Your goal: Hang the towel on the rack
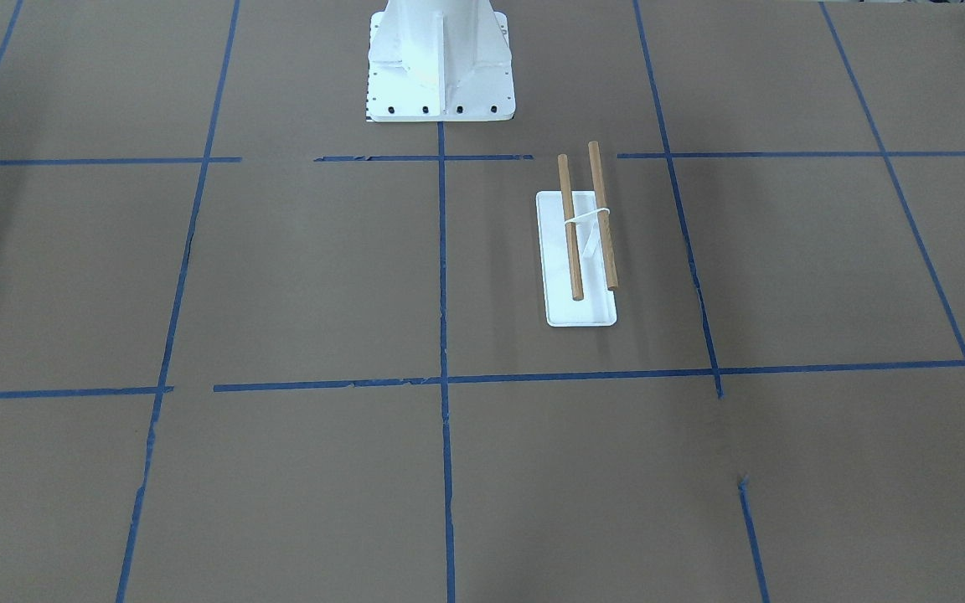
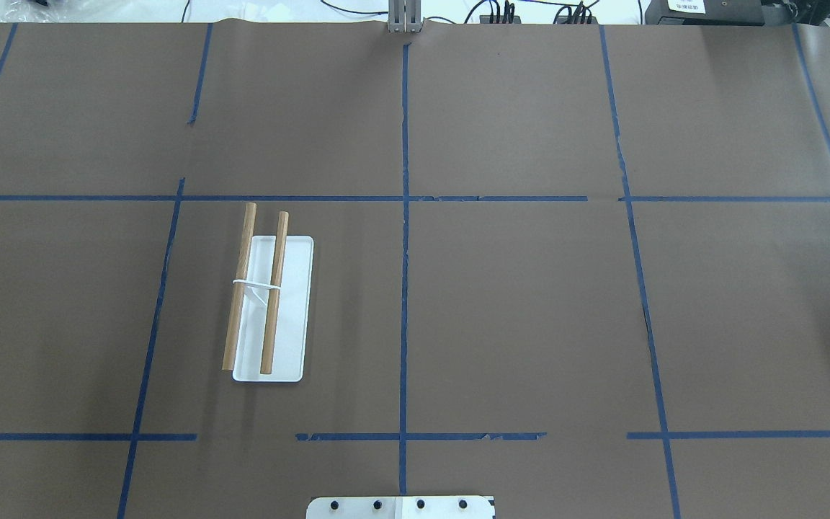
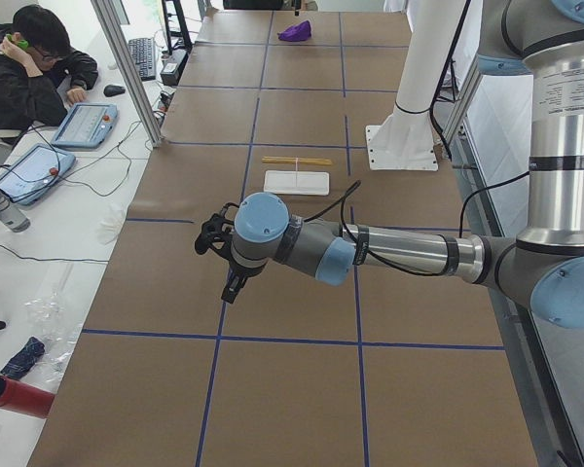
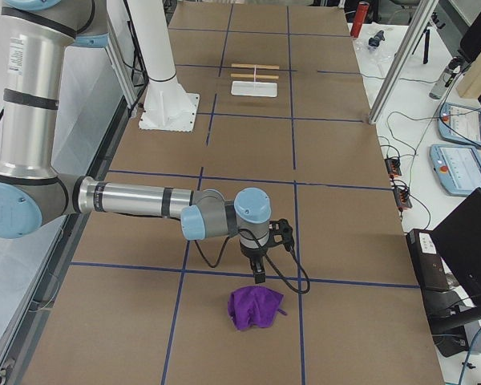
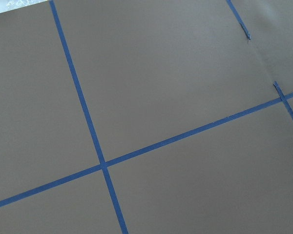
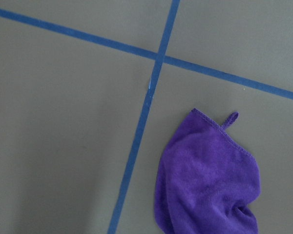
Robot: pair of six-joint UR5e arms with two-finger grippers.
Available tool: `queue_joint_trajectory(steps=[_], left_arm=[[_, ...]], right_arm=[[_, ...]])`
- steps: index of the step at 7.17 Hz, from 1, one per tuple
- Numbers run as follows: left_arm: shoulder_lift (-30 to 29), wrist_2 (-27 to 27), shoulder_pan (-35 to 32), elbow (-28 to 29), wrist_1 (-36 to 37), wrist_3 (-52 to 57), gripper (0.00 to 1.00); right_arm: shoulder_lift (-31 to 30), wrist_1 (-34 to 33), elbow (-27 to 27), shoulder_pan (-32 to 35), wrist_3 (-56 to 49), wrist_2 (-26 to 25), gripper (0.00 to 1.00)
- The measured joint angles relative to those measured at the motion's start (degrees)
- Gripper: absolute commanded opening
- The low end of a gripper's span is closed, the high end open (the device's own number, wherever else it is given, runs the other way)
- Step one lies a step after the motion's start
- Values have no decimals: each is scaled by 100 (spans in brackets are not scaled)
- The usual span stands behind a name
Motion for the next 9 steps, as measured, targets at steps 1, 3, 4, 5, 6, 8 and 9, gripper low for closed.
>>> queue_joint_trajectory(steps=[1,3,4,5,6,8,9], left_arm=[[-3,-4,1,-2,-21,-1,100],[1,-12,0,-11,-32,-1,100],[4,-16,-4,-16,-33,-1,100],[4,-18,-5,-23,-34,-1,100],[5,-19,-3,-28,-36,-1,100],[5,-22,-1,-44,-36,-1,100],[5,-25,-2,-47,-34,-1,100]], right_arm=[[-117,228,-176,-144,-245,-260,82],[-148,410,-408,-382,-566,-512,70],[-152,436,-435,-539,-617,-595,57],[-158,442,-445,-645,-683,-669,44],[-170,438,-451,-694,-837,-759,40],[-196,422,-465,-726,-1132,-940,36],[-199,417,-483,-743,-1210,-1009,37]])
